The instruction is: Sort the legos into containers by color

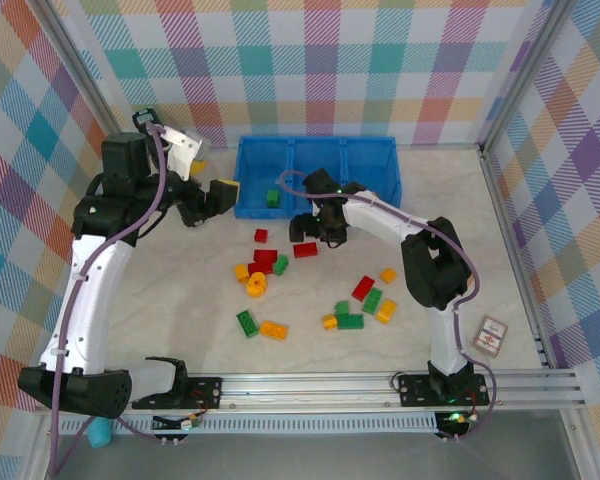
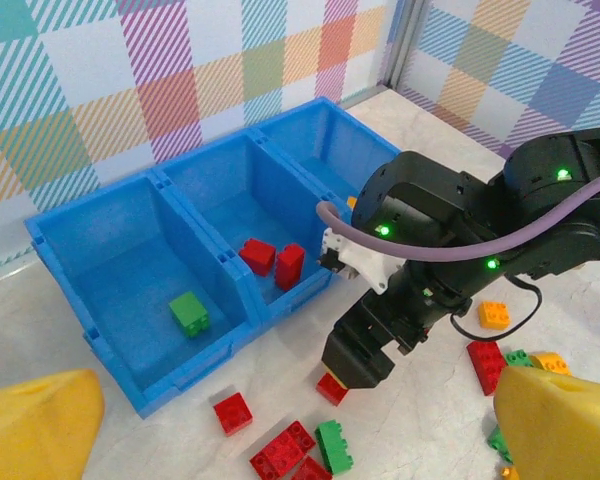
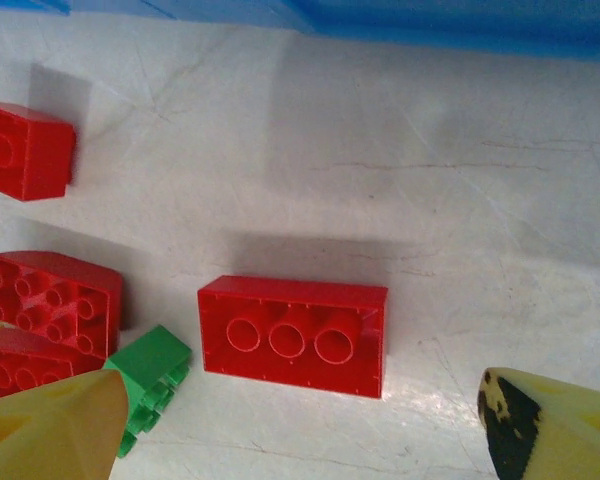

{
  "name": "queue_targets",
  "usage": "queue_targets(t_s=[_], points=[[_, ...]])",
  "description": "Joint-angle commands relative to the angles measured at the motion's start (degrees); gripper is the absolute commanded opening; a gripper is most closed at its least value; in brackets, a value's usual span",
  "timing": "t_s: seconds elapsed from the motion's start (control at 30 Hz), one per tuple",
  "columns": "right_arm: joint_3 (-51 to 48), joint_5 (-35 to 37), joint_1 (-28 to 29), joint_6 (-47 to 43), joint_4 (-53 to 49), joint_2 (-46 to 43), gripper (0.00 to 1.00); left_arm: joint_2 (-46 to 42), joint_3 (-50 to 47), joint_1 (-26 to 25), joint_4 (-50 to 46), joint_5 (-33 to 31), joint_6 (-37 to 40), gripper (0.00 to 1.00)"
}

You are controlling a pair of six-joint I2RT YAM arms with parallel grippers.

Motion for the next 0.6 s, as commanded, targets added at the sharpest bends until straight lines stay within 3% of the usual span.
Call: queue_targets(t_s=[0.0, 0.37, 0.57], points=[[0.1, 1.2, 1.0, 1.2, 0.8, 3.2, 0.93, -0.6, 0.9, 0.4, 0.5, 2.0, -0.1, 1.0], [1.1, 3.3, 2.2, -2.0, 2.0, 6.7, 0.95, -1.2, 1.2, 0.4, 0.1, 2.1, 0.0, 1.0], [3.3, 4.8, 2.8, -3.1, -0.2, 9.5, 0.9, -1.4, 1.1, 0.4, 0.3, 2.4, -0.2, 1.0]])
